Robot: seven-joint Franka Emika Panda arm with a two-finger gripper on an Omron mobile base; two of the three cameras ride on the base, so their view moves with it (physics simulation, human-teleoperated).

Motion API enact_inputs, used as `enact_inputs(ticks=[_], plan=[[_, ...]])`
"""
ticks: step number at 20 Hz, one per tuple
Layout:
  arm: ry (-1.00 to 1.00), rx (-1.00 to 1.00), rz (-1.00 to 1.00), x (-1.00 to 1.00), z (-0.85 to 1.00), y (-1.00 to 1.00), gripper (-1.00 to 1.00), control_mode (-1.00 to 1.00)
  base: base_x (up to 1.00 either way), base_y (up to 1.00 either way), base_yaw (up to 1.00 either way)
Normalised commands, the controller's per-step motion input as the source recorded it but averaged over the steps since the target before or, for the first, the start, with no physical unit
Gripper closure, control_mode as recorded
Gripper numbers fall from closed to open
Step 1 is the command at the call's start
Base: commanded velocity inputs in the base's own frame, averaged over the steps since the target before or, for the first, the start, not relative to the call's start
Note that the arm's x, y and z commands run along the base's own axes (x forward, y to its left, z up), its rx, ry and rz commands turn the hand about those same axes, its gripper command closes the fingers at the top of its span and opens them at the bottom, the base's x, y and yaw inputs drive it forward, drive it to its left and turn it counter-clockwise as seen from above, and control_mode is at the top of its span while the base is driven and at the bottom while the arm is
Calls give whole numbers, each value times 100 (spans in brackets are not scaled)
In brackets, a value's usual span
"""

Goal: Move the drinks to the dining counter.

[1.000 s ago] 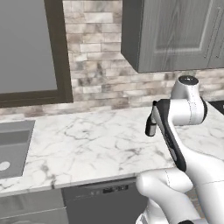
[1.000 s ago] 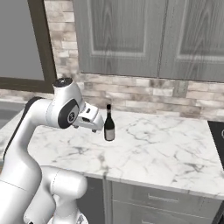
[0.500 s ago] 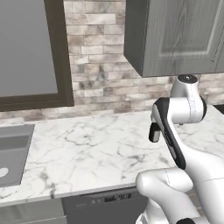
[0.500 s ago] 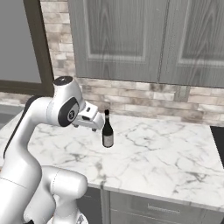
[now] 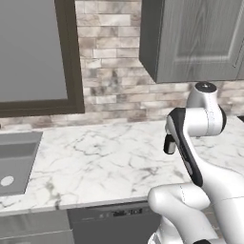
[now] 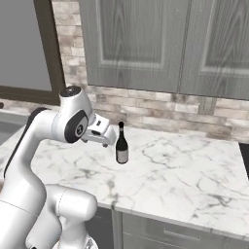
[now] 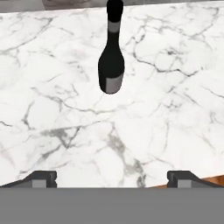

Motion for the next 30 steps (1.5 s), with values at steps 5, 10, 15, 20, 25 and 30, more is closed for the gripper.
enact_inputs(ticks=[5, 10, 15, 20, 25, 30], plan=[[0, 0, 0, 0, 0, 0, -100, 100, 100, -25, 29], [0, 0, 0, 0, 0, 0, -100, 100, 90, -7, 17], [-1, 0, -20, 62, -21, 0, -100, -100, 15, 0, 0], [-9, 5, -19, 33, -18, -12, -100, -100, 0, 0, 0], [-14, 4, 2, 0, -9, -42, -100, -100, 0, 0, 0], [-7, 3, 14, -6, 0, -43, -100, -100, 0, 0, 0]])
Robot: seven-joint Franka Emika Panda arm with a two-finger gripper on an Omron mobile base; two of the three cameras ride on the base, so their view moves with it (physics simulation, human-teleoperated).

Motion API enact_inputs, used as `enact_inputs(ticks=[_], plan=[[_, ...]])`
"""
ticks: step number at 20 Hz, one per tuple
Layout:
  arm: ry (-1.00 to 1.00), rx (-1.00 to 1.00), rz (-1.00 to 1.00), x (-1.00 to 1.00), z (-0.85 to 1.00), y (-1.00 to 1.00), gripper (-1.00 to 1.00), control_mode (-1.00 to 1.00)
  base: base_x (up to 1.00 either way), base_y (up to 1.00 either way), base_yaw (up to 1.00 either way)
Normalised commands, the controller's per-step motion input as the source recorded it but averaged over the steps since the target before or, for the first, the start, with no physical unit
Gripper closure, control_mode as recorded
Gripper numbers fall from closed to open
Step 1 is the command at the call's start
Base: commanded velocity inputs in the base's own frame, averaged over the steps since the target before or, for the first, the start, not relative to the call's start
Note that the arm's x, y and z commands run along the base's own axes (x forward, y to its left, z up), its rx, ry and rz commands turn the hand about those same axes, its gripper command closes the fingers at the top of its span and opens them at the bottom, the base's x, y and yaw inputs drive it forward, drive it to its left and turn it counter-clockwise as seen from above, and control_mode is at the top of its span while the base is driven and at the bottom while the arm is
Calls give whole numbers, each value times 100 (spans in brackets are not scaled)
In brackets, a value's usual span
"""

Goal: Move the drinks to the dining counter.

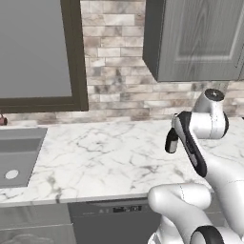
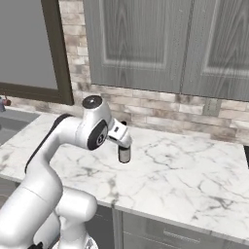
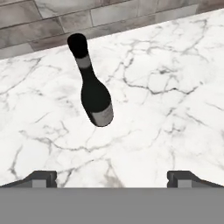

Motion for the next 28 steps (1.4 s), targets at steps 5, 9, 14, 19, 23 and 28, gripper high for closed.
enact_inputs(ticks=[5, 9, 14, 19, 23, 28], plan=[[-13, 4, 27, -1, 0, -37, -100, -100, 0, 0, 0], [-14, 2, 31, 0, 0, -14, -100, -100, 0, 0, 0], [-24, 13, 28, 0, -1, -4, -100, -100, 0, 0, 0], [-21, 17, 21, 3, -1, -9, -100, -100, 0, 0, 0], [-13, 13, 18, 18, -7, -1, -100, -100, 0, 0, 0], [-1, 7, 10, 38, -14, 5, -100, -100, 0, 0, 0]])
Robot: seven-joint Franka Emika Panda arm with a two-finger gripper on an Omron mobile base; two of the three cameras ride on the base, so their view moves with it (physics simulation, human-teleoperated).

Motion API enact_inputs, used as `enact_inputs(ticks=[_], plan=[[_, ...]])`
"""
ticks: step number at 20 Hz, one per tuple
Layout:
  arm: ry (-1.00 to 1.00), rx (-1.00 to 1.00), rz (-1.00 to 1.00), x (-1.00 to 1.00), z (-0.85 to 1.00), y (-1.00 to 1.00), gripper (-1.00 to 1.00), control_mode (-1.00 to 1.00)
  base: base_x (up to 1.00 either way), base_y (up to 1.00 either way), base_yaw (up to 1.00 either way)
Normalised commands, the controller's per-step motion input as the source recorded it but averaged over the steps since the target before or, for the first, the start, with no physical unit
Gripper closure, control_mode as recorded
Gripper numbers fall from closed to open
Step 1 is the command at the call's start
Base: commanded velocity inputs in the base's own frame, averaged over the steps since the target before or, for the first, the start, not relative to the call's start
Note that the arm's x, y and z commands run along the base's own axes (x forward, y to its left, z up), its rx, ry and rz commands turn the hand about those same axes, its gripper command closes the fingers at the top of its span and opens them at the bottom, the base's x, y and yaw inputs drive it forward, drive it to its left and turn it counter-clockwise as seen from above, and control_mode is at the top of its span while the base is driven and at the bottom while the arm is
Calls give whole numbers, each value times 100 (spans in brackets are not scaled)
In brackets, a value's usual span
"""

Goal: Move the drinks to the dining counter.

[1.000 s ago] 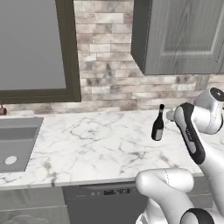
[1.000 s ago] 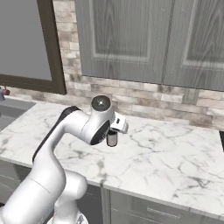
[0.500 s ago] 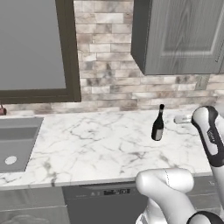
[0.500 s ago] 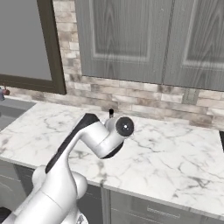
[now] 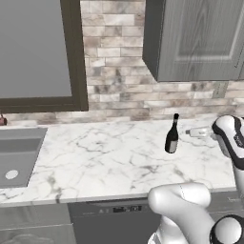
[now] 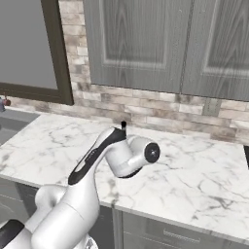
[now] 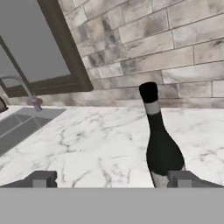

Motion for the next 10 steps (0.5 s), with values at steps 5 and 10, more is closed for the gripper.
enact_inputs(ticks=[5, 10], plan=[[-5, 0, 7, 51, -2, 6, -100, -100, 0, 0, 0], [-25, 0, 10, 8, 0, -37, -100, -100, 0, 0, 0]])
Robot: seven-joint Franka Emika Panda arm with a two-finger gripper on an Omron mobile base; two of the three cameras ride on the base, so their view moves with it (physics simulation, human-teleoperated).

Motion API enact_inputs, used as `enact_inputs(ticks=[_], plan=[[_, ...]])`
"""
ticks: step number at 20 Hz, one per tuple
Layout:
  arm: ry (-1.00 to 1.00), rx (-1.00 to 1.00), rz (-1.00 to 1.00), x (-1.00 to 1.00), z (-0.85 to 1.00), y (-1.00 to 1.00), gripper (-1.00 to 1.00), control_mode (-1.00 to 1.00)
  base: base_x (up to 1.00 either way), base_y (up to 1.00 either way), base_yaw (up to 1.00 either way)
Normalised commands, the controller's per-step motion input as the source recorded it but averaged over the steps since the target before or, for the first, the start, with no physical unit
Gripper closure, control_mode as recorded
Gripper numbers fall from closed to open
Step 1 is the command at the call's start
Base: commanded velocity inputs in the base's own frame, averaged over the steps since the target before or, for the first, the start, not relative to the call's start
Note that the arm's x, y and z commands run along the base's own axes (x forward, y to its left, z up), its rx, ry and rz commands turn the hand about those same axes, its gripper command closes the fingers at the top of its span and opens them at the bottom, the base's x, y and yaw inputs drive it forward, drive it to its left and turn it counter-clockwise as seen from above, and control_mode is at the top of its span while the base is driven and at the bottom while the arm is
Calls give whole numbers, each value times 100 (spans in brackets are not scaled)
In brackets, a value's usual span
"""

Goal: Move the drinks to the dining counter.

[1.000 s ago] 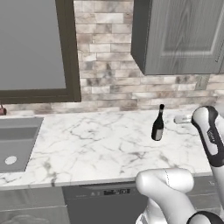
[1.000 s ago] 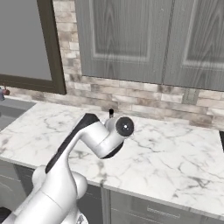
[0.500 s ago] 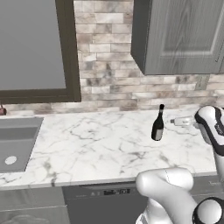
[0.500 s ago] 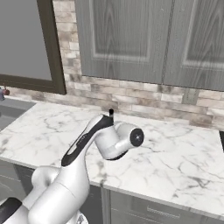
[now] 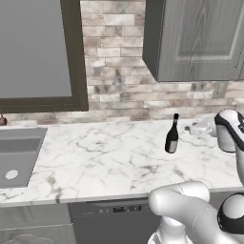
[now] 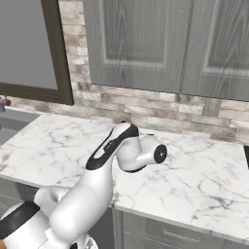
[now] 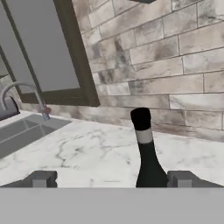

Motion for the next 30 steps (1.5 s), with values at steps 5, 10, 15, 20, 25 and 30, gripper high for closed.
enact_inputs(ticks=[5, 10, 15, 20, 25, 30], plan=[[-26, 0, 15, 4, -2, -9, -100, -100, 0, 0, 0], [-8, 0, 10, 23, -3, 0, -100, -100, 0, 0, 0], [0, 2, 8, 22, -12, 0, -100, -100, 0, 0, 0], [0, 4, 1, 0, -23, -6, -100, -100, 0, 0, 0], [0, 4, 0, 0, -26, 0, -100, -100, 0, 0, 0], [0, 0, 0, 3, -11, 0, -100, -100, 0, 0, 0]])
